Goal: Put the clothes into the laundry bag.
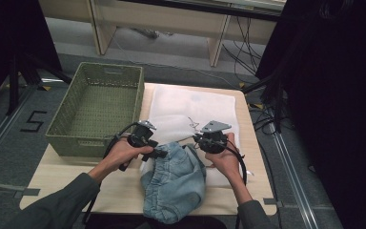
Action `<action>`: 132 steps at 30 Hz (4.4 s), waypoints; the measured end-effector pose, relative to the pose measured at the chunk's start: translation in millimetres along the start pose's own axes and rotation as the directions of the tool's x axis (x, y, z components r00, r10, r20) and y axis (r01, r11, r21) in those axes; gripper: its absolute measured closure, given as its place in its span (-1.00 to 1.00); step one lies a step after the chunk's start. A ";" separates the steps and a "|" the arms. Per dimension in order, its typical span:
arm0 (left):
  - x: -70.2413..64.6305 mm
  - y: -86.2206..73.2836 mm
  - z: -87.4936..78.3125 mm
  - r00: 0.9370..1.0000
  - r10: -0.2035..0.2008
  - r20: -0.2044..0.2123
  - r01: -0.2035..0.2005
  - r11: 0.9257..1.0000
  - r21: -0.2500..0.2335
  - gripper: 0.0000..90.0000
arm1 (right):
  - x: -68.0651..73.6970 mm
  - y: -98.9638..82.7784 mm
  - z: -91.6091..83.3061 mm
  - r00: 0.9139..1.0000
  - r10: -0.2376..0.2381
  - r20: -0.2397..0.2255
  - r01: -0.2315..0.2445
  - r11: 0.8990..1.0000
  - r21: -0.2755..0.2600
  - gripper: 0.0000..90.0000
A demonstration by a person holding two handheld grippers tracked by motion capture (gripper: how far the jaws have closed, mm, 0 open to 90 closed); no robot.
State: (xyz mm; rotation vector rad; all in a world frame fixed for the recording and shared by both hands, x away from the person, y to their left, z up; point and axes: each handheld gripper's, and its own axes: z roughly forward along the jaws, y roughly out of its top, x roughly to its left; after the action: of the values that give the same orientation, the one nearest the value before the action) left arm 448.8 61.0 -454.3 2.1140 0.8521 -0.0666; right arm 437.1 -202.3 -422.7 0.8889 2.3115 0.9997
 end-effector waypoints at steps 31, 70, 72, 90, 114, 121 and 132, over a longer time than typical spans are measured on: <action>-14.6 38.9 27.8 0.909 0.295 -0.294 -0.324 0.945 -0.054 0.02 | 13.6 13.7 -7.2 0.999 -0.044 0.003 0.044 0.999 -0.029 0.93; -8.8 46.6 9.3 0.909 0.365 -0.202 -0.376 0.926 -0.016 0.82 | 60.2 -61.8 -14.9 0.933 0.320 -0.165 -0.256 0.911 0.323 -0.01; -11.3 46.5 10.0 0.904 0.381 -0.195 -0.390 0.921 -0.010 0.82 | 59.6 -63.0 -0.7 0.951 0.253 -0.179 -0.184 0.925 0.332 0.29; -12.4 50.2 1.4 0.890 0.414 -0.189 -0.424 0.905 -0.015 0.85 | 7.4 -29.0 24.1 0.988 0.142 0.060 -0.152 0.964 0.220 0.81; 2.0 48.7 -1.2 0.918 0.356 -0.175 -0.366 0.930 -0.030 0.85 | 118.7 3.0 5.4 0.973 0.015 -0.231 0.021 0.988 0.150 -0.11; 3.5 48.7 -1.7 0.920 0.352 -0.171 -0.362 0.932 -0.028 0.84 | 143.9 -11.7 30.4 0.964 -0.179 -0.198 0.224 0.945 0.237 -0.18; -1.4 48.0 -1.8 0.916 0.369 -0.159 -0.377 0.926 -0.022 0.85 | 128.9 -0.6 21.3 0.959 -0.272 -0.076 0.282 0.940 0.193 0.72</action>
State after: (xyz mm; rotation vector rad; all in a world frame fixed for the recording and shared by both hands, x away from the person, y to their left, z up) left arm 475.9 41.3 -419.8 2.2163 0.5144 0.3186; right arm 362.4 -100.7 -456.8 0.5930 2.5249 0.6824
